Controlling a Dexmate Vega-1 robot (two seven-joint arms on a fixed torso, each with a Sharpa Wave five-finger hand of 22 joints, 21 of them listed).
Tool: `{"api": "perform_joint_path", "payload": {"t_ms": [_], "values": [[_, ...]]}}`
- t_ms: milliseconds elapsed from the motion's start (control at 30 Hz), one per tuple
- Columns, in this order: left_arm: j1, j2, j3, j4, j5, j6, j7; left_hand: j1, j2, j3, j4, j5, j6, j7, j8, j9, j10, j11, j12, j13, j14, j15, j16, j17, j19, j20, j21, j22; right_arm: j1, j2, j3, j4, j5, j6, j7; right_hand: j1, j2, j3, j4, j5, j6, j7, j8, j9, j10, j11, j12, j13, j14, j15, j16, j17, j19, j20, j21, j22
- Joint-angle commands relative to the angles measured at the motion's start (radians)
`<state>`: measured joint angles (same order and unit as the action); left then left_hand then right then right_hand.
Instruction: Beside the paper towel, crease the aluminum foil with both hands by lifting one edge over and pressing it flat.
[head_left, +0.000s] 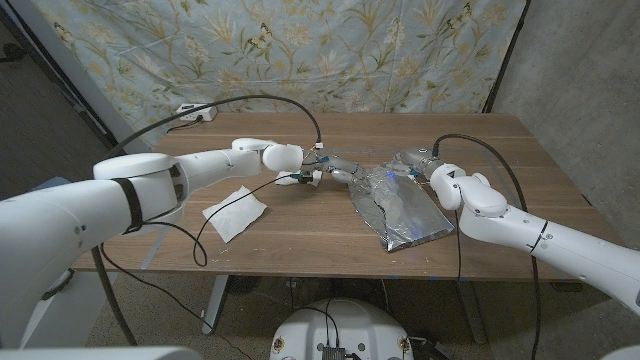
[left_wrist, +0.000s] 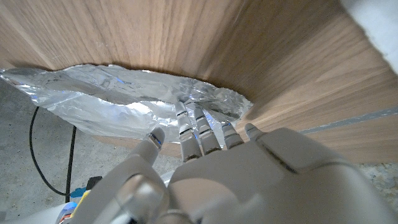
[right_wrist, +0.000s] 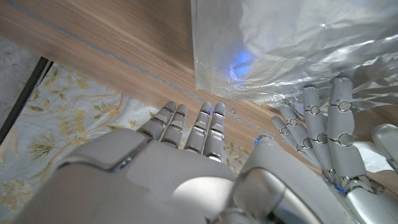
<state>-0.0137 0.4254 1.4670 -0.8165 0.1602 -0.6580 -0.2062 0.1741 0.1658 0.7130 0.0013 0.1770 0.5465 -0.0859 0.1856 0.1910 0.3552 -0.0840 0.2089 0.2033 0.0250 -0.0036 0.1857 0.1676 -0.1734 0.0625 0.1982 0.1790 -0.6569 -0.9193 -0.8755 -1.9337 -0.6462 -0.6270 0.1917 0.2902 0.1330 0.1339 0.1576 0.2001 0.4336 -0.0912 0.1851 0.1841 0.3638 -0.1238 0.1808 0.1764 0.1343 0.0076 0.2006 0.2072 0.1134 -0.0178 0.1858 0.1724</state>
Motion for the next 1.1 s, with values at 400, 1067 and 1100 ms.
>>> {"api": "perform_joint_path", "payload": {"t_ms": [400,1067,1100], "values": [[0.005,-0.013,-0.010,0.018,0.002,-0.006,-0.008,0.012,-0.002,-0.005,0.002,-0.004,-0.002,0.000,0.007,0.002,0.001,-0.005,0.006,0.001,0.008,0.003,-0.001,0.001,-0.064,0.007,0.006,0.003,0.001,-0.004,0.009,0.081,0.050,0.108,0.004,-0.098,-0.013,-0.042,0.019,0.022,-0.039,0.006,-0.002,0.002,-0.031,0.004,-0.005,0.002,-0.048,0.009,-0.006,0.005,-0.028,-0.005,0.000,0.002],[0.006,-0.024,-0.016,0.045,0.000,-0.025,-0.010,0.014,-0.001,-0.005,0.002,-0.004,-0.004,-0.002,0.006,0.002,0.002,-0.002,0.006,0.001,0.010,0.003,-0.001,0.001,-0.061,0.007,0.007,0.003,0.011,0.010,0.002,0.134,0.058,0.160,0.027,-0.177,-0.021,-0.074,0.015,0.039,-0.074,-0.001,-0.001,0.001,-0.062,-0.007,-0.005,0.002,-0.107,0.010,-0.012,0.002,-0.087,-0.003,-0.007,0.001],[0.006,-0.025,-0.017,0.048,0.000,-0.027,-0.009,0.014,-0.001,-0.005,0.002,-0.004,-0.004,-0.002,0.006,0.002,0.002,-0.002,0.006,0.001,0.011,0.003,-0.001,0.001,-0.061,0.008,0.007,0.003,0.011,0.011,0.003,0.137,0.060,0.161,0.026,-0.178,-0.020,-0.074,0.015,0.040,-0.075,-0.002,-0.001,0.001,-0.063,-0.008,-0.005,0.002,-0.107,0.010,-0.011,0.002,-0.087,-0.003,-0.007,0.001]]}}
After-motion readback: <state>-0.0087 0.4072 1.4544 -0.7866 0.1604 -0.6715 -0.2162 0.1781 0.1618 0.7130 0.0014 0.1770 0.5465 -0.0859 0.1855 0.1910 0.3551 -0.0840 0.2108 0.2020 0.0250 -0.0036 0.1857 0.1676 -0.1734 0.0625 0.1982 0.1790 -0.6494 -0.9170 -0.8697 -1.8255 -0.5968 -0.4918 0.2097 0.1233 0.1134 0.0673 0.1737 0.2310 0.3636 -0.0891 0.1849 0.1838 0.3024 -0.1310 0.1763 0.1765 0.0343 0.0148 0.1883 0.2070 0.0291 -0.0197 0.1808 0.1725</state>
